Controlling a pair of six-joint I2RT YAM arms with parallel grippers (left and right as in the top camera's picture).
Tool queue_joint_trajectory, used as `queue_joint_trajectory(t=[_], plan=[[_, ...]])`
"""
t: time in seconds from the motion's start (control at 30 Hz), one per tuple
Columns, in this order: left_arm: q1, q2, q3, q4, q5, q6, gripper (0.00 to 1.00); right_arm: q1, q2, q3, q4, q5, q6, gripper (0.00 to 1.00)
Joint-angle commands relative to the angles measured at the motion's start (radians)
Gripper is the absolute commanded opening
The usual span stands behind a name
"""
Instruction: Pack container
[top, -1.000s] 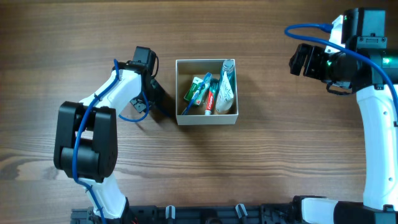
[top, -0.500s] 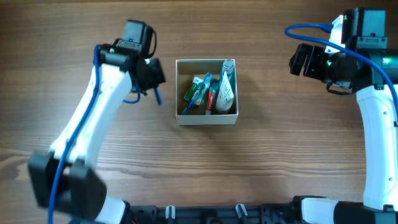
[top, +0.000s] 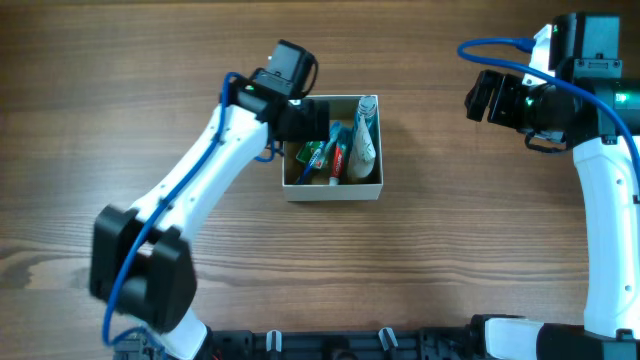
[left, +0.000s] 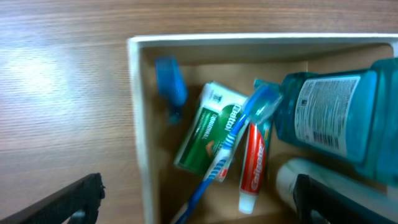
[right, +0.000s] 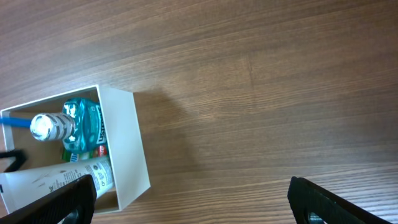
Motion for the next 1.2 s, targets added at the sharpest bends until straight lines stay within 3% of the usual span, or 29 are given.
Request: queue_joint_trajectory(t=[0.0, 0.2, 0.3, 0.43, 0.5, 0.63, 0.7, 0.97, 1.17], plan=[[0.025, -0.205, 0.008, -0.069, -0.02, 0.009, 1.0, -0.004, 0.011, 0.002, 0.0, -0.008, 0.015, 1.0], [-0.007, -0.559, 0.008, -0.241, -0.013, 0.009, 1.0, -0.004, 0.011, 0.002, 0.0, -0.008, 0.015, 1.0], [-0.006, -0.696, 0.008, -0.348, -0.149, 0.01, 1.0, -0.004, 0.011, 0.002, 0.0, -0.008, 0.015, 1.0], [-0.005, -0.763, 0.006, -0.363, -0.315, 0.01, 1.0, -0.004, 0.011, 0.002, 0.0, -0.008, 0.015, 1.0], [0.05, -0.803, -0.023, -0.302, -0.323, 0.016, 1.0, -0.004, 0.011, 0.002, 0.0, -0.008, 0.015, 1.0], [0.293, -0.943, -0.26, 0.0, 0.033, 0.241, 1.0, -0.004, 0.011, 0.002, 0.0, -0.008, 0.015, 1.0], [0.373, -1.038, -0.465, 0.158, 0.113, 0.274, 1.0, -0.004, 0.011, 0.002, 0.0, -0.008, 0.015, 1.0], [0.381, -1.464, -1.178, 0.435, 0.193, 0.262, 1.0, -0.004, 0.011, 0.002, 0.0, -0.008, 0.015, 1.0], [0.38, -1.644, -1.32, 0.46, 0.205, 0.263, 1.0, -0.004, 0.011, 0.002, 0.0, -0.008, 0.015, 1.0]])
